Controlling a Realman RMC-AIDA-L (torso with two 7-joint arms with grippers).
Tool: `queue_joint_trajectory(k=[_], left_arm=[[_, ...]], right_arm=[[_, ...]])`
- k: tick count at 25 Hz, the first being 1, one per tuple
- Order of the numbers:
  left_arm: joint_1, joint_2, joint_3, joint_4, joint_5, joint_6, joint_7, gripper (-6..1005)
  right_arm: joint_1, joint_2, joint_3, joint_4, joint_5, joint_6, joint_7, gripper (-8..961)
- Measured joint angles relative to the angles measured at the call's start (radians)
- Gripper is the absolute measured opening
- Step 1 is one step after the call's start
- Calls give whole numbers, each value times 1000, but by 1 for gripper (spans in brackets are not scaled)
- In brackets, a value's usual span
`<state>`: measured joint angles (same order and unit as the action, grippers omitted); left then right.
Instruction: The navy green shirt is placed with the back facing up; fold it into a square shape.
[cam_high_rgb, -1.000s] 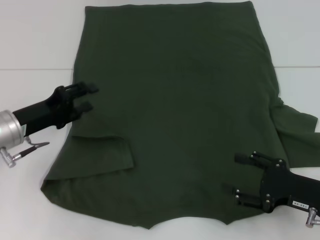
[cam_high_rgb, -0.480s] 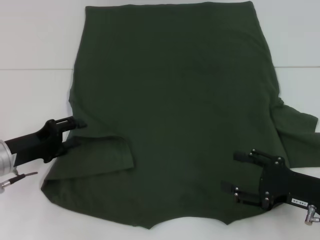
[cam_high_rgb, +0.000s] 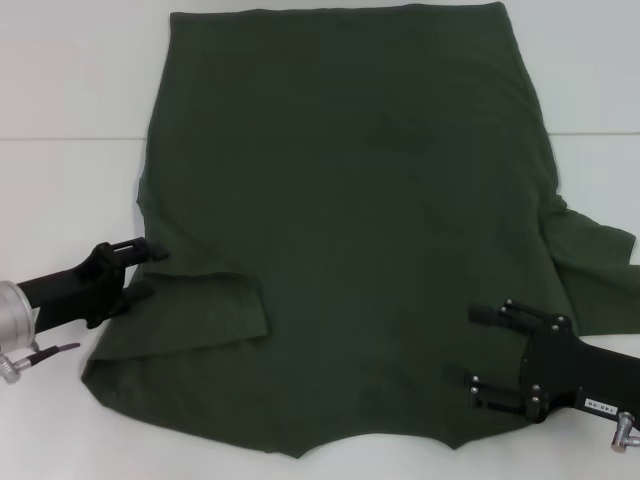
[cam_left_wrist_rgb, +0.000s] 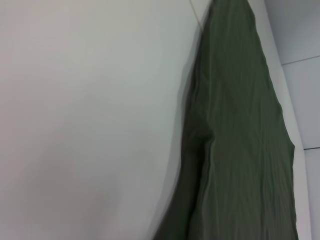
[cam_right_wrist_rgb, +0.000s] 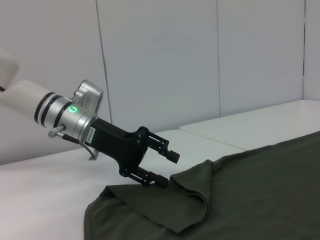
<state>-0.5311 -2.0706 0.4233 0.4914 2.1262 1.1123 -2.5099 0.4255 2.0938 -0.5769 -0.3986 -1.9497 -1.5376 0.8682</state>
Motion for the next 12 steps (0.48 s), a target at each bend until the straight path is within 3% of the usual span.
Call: queue_joint_trajectory(k=[12], left_arm=[[-51,-8,0,-31,-4,-45,6,630]], right_arm=[[-1,0,0,0,0,-1,-1,856]])
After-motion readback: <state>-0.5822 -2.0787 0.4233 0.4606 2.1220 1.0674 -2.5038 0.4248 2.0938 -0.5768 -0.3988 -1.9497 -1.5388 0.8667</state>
